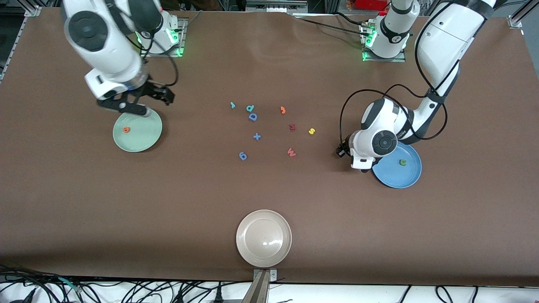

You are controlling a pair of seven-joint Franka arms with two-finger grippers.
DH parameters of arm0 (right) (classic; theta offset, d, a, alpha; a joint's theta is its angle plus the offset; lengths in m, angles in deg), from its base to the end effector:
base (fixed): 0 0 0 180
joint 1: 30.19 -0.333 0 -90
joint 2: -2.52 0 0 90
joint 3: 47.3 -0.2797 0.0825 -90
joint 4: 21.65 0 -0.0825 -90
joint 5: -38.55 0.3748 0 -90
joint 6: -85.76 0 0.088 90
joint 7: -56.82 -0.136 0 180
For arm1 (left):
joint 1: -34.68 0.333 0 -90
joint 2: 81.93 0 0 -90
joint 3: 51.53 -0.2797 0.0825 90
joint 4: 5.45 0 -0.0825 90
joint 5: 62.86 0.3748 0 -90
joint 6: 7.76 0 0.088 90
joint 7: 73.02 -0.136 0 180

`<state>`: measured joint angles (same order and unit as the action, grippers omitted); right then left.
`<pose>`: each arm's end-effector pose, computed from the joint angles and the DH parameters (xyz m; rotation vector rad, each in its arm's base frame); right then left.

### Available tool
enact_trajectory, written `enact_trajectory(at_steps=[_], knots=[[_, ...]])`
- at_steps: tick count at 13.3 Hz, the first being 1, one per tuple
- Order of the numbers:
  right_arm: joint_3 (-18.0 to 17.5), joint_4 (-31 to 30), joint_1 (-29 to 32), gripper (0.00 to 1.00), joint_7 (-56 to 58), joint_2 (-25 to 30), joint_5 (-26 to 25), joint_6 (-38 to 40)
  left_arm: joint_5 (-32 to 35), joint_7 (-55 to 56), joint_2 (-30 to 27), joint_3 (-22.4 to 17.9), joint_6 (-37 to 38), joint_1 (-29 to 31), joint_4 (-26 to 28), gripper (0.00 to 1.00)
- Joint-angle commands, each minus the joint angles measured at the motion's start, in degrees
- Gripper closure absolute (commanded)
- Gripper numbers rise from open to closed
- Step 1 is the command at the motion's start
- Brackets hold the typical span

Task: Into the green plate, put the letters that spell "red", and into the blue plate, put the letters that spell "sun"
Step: 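Carry the yellow u to the blue plate while the right gripper returns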

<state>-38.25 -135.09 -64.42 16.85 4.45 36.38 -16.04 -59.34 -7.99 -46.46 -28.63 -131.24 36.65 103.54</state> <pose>0.4688 0.2152 0.4056 2.9951 -0.3713 -0.1912 0.5193 -0.2055 0.1232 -2.8033 -1.1165 0.5506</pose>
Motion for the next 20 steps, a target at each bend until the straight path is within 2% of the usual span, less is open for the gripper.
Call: enact_trajectory(at_steps=[1, 5, 8, 12, 15, 17, 18, 19, 20], knots=[[-4.3, 0.2, 0.2, 0.01, -9.8, -1.5, 6.6, 0.3, 5.0, -0.2, -0.7, -0.1, 9.5, 0.1, -5.8, 0.78], [-11.8, -0.7, 0.0, 0.02, -19.5, -5.5, 8.1, -5.1, 10.8, -4.5, -0.8, -0.1, 12.1, 2.4, -6.9, 0.78], [-16.8, -4.8, -0.1, 0.02, -25.4, -9.4, 8.1, -15.6, 10.2, -13.1, -0.8, 0.0, 16.3, 6.3, -9.7, 0.78], [-22.0, -8.4, -0.3, 0.04, -33.9, -16.9, 8.1, -30.0, 10.8, -15.4, -0.6, -0.1, 17.0, 6.6, -10.5, 0.78], [-23.1, -9.2, -0.8, 0.05, -35.7, -21.5, 8.1, -36.5, 11.1, -23.5, 0.5, -0.2, 16.5, 10.0, -10.5, 0.78], [-23.2, -9.5, -1.9, 0.05, -36.7, -23.7, 8.0, -39.5, 11.1, -24.5, 1.4, -0.1, 16.1, 10.5, -10.6, 0.75], [-23.2, -9.9, -1.9, 0.06, -36.7, -24.2, 8.0, -40.6, 11.1, -24.5, 1.7, -0.1, 16.0, 10.5, -10.6, 0.68], [-23.1, -10.2, -2.0, 0.06, -36.7, -24.9, 8.0, -41.6, 11.2, -24.6, 1.7, -0.1, 16.0, 10.5, -10.6, 0.67], [-23.1, -10.4, -2.0, 0.06, -36.7, -25.3, 7.9, -42.2, 11.2, -24.6, 1.9, -0.1, 16.0, 10.6, -10.6, 0.43]])
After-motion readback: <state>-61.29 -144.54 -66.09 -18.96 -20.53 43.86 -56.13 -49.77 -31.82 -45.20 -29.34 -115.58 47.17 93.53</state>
